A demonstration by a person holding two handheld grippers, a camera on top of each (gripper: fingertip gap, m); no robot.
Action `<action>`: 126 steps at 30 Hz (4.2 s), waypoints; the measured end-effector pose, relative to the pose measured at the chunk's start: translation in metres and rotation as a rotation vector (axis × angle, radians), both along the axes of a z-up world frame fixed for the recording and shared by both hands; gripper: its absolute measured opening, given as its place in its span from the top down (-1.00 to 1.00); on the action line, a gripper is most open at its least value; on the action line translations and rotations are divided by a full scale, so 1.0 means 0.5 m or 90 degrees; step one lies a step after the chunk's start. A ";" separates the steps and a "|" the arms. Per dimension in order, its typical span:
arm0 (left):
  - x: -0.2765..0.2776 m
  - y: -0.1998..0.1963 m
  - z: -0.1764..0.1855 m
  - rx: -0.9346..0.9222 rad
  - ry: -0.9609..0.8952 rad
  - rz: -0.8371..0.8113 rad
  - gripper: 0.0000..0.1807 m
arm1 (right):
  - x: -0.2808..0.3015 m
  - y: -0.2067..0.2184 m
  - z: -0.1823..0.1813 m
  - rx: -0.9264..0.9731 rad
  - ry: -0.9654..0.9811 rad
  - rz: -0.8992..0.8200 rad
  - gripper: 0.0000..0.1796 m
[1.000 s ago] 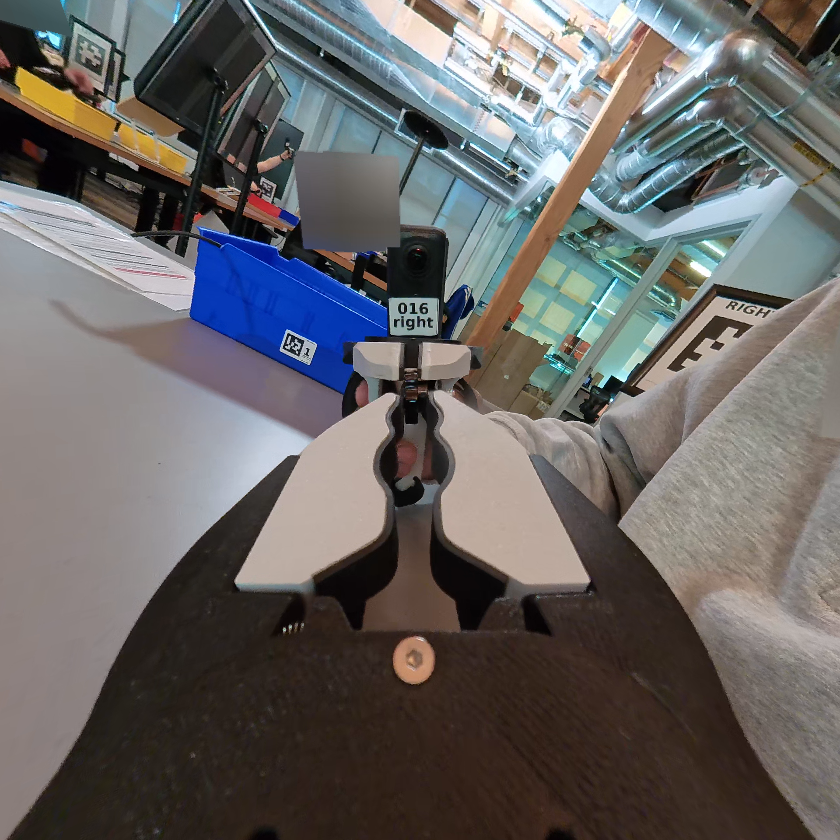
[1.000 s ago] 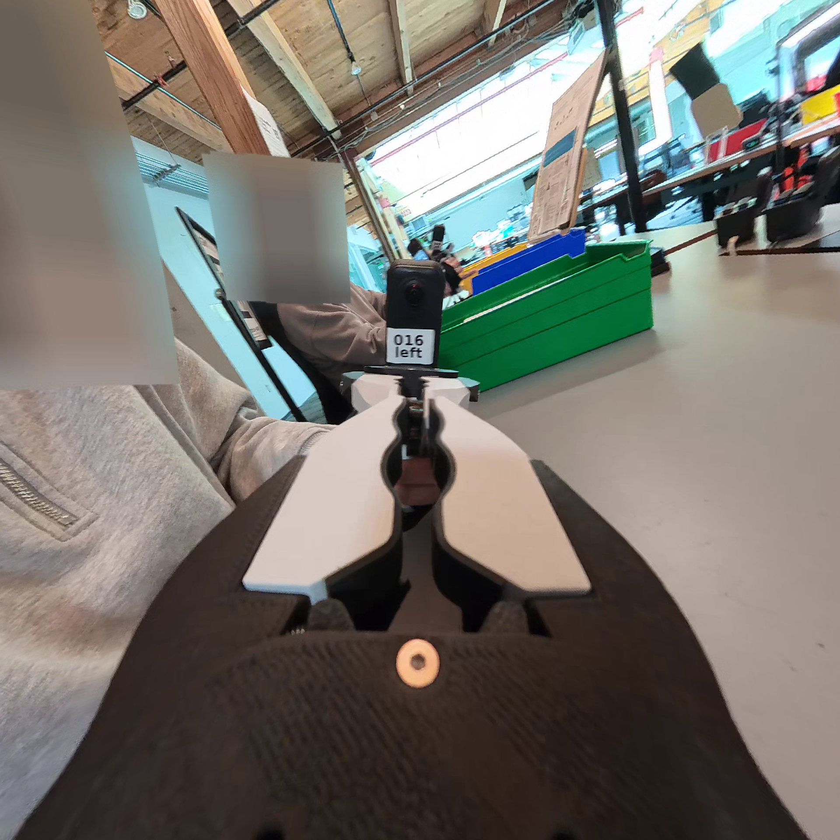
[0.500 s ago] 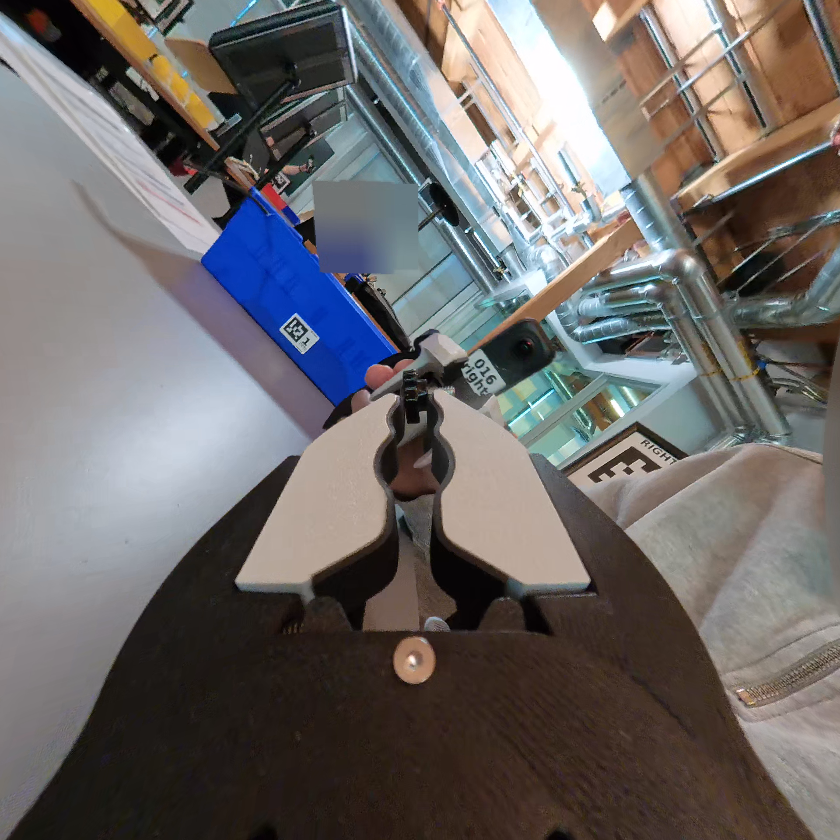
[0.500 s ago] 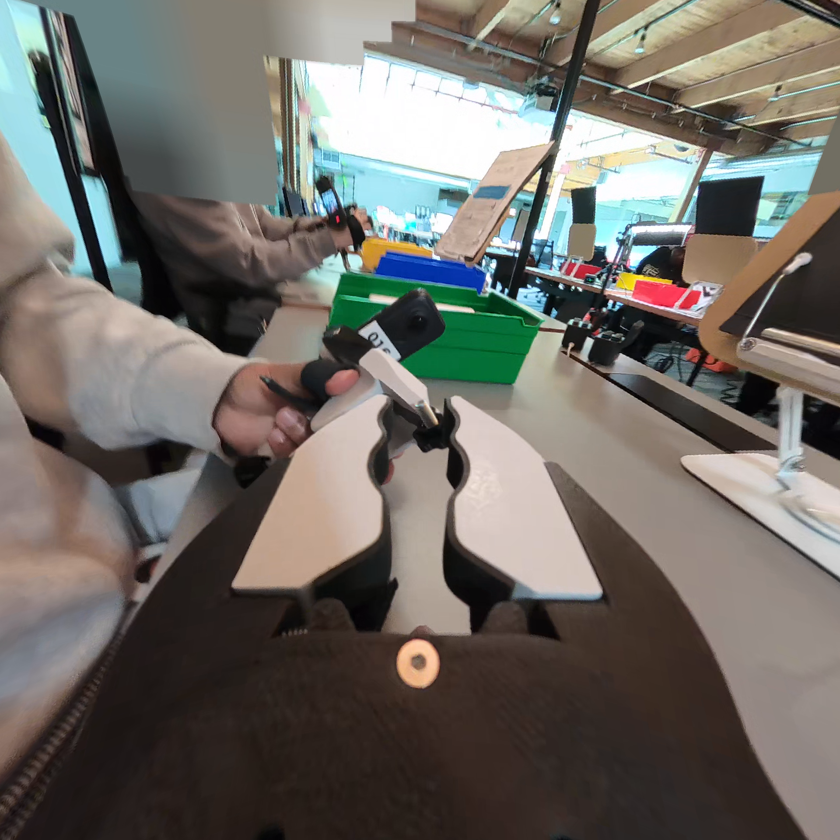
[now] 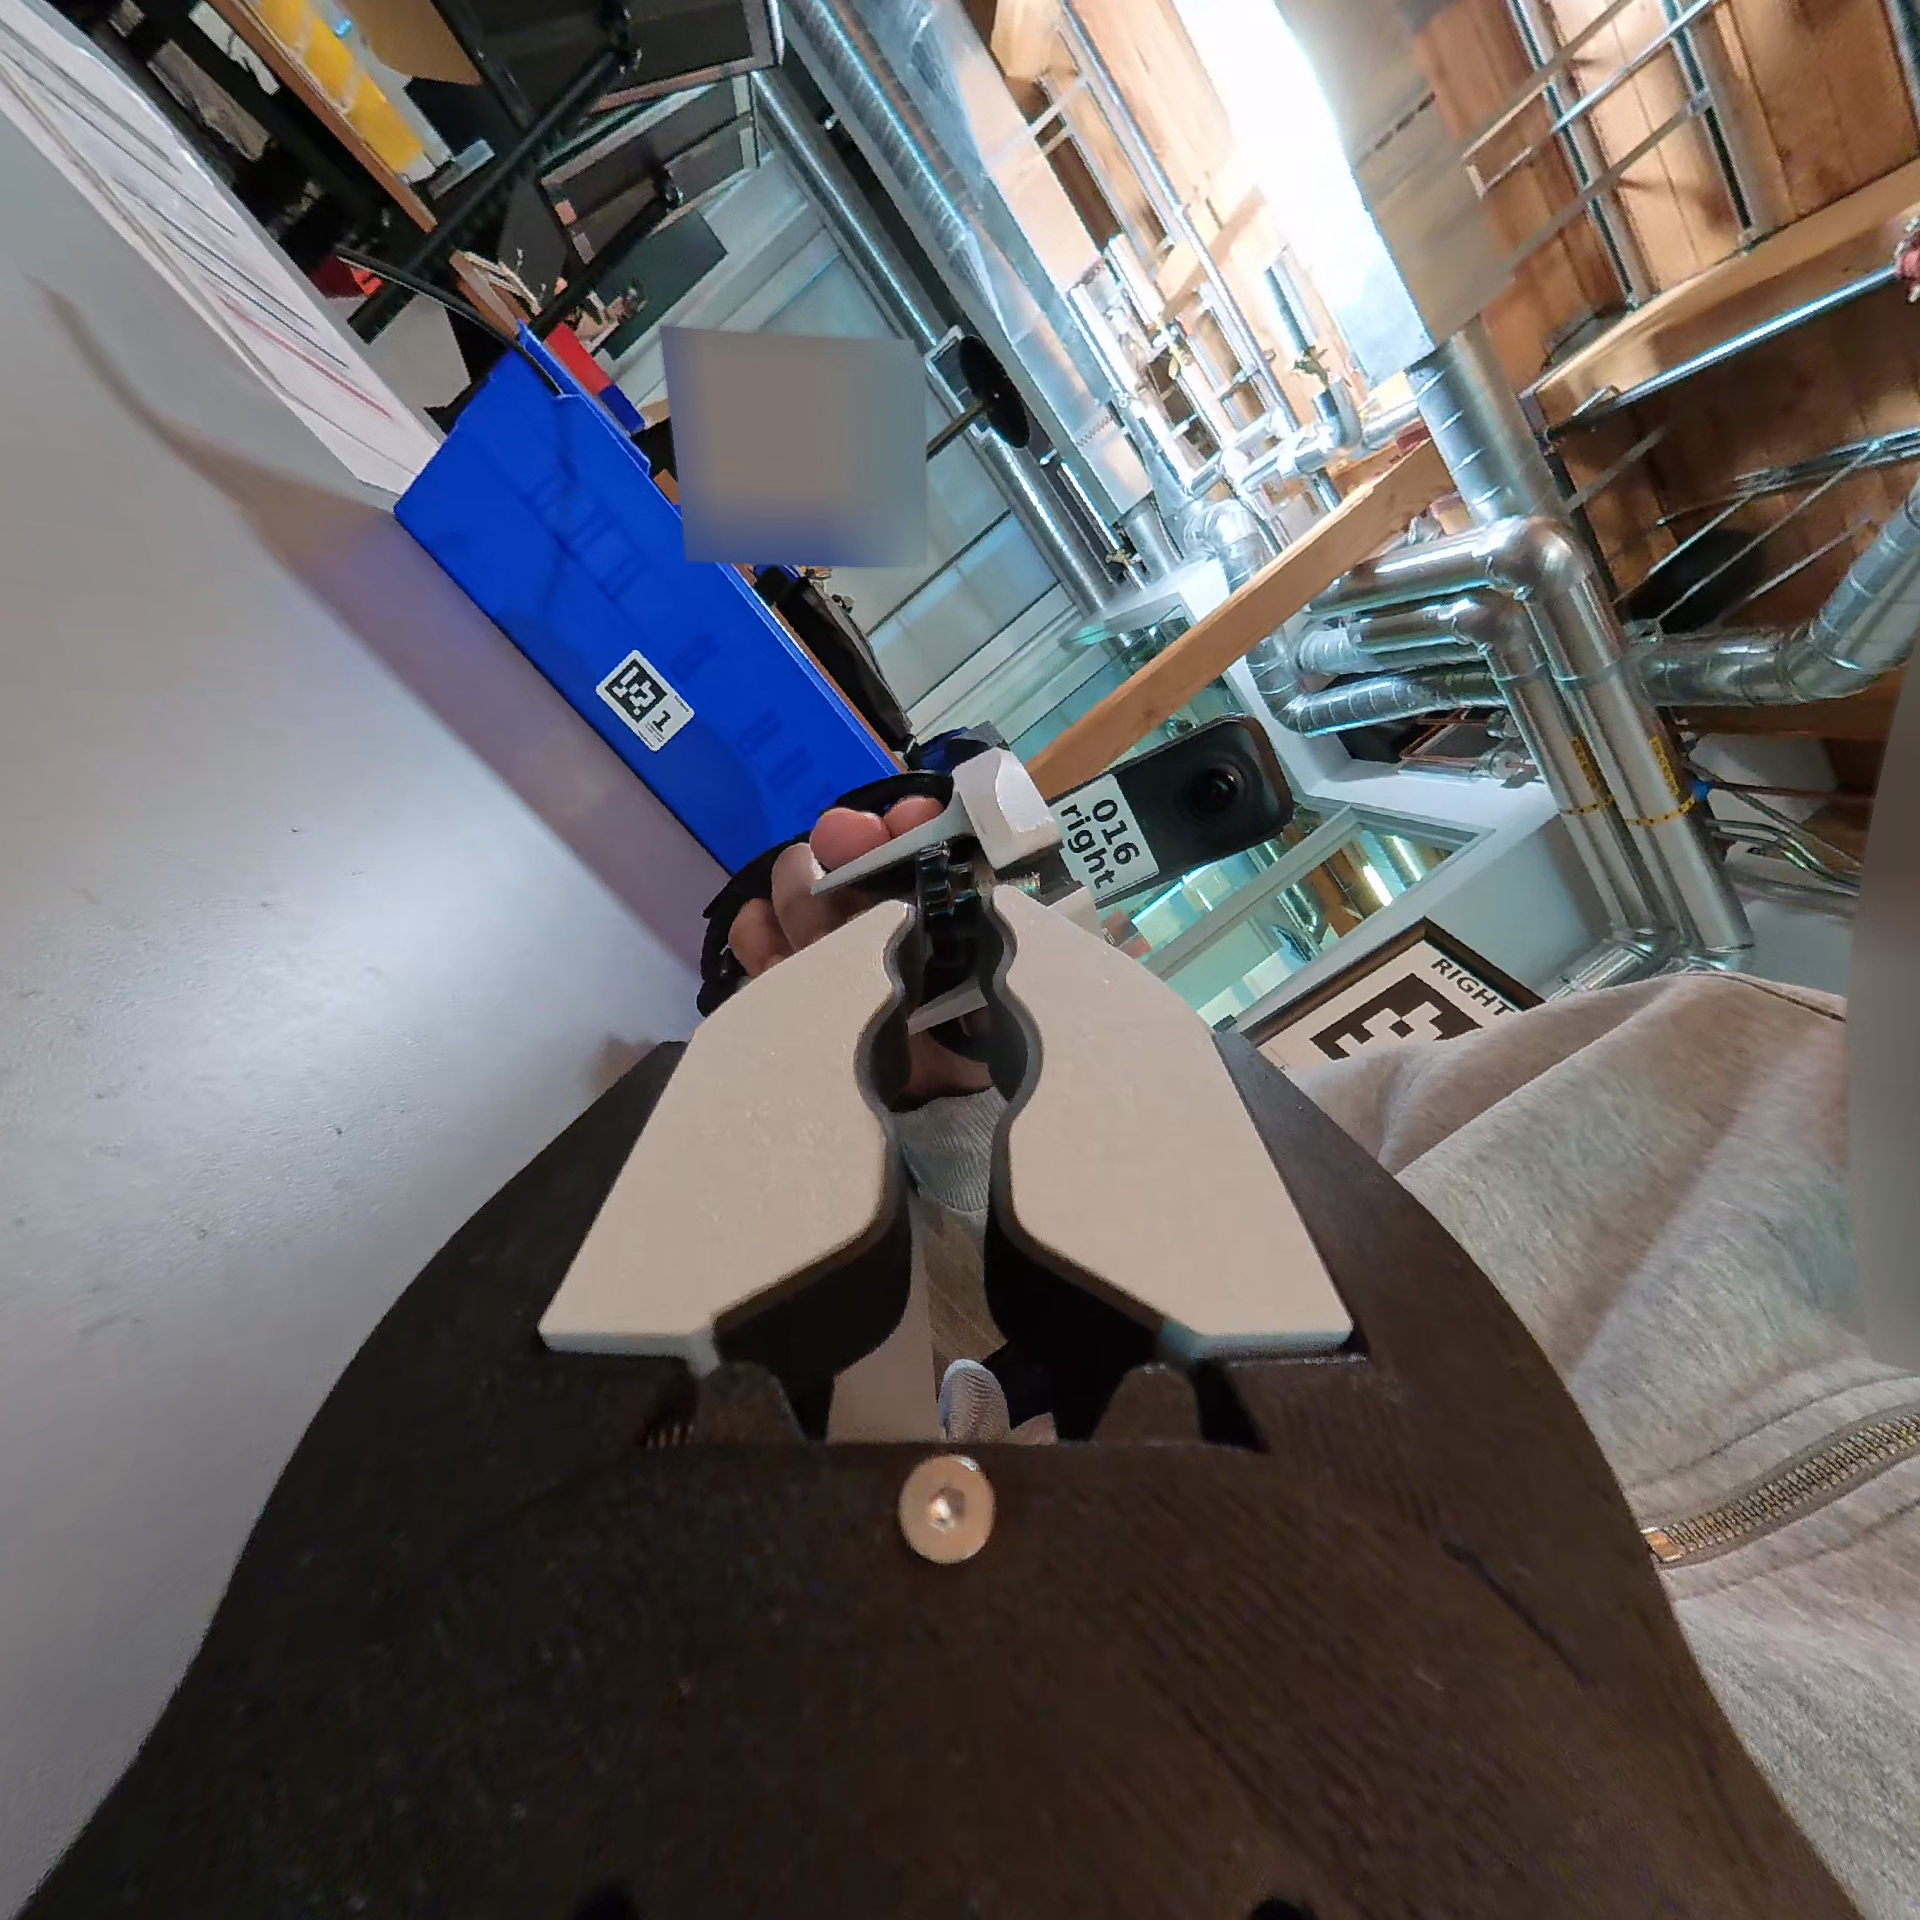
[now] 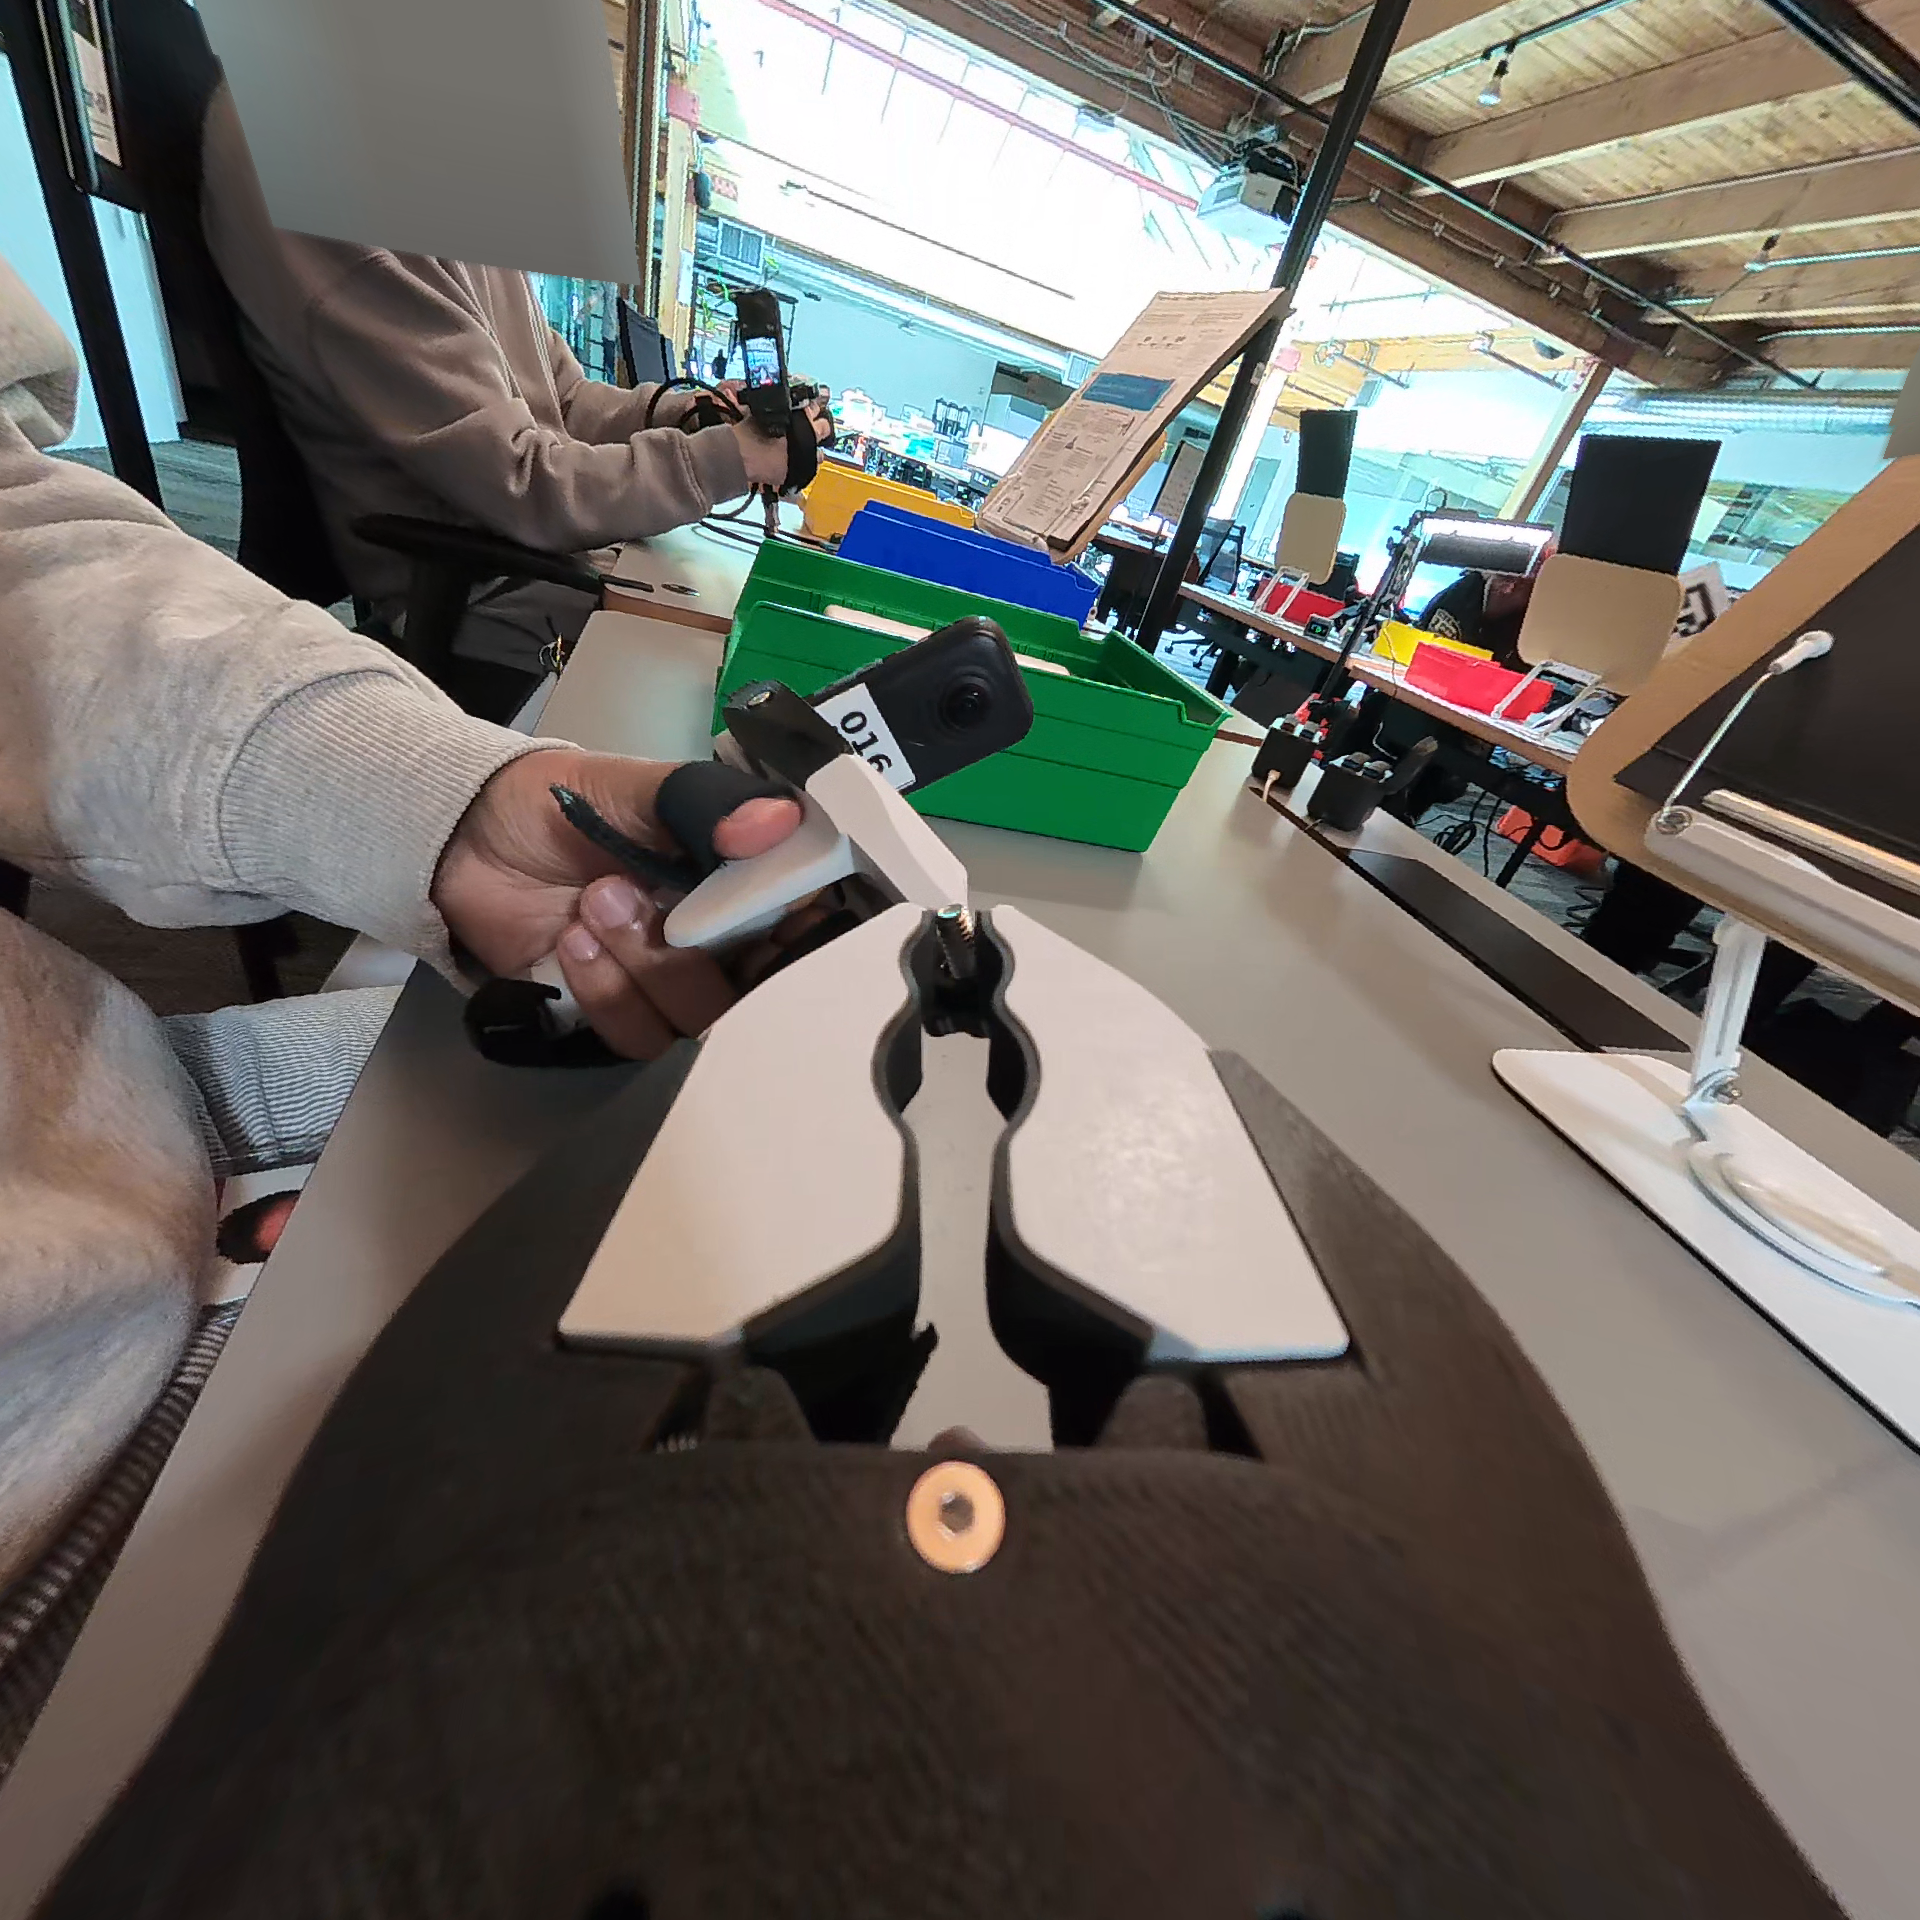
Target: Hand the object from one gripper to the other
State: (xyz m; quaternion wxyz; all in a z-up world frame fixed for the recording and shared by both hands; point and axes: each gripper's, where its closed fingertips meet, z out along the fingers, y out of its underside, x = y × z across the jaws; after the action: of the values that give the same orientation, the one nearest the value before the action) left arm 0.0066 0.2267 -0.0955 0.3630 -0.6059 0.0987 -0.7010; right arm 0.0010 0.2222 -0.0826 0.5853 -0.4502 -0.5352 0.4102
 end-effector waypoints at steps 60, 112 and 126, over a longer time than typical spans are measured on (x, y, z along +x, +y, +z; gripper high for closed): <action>0.009 -0.013 0.022 0.302 0.219 0.116 0.77 | 0.014 0.011 0.012 -0.289 0.049 0.079 0.80; 0.025 -0.038 0.031 0.269 0.144 0.036 0.76 | 0.022 -0.018 0.032 -0.359 0.066 0.169 0.93; 0.032 -0.048 0.027 0.300 0.173 0.026 0.84 | 0.016 -0.023 0.029 -0.350 0.064 0.174 0.86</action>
State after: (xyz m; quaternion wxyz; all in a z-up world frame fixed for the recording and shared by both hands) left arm 0.0227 0.2029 -0.0821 0.4912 -0.5952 0.2950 -0.5634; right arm 0.0089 0.2106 -0.0681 0.4064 -0.4946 -0.4301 0.6366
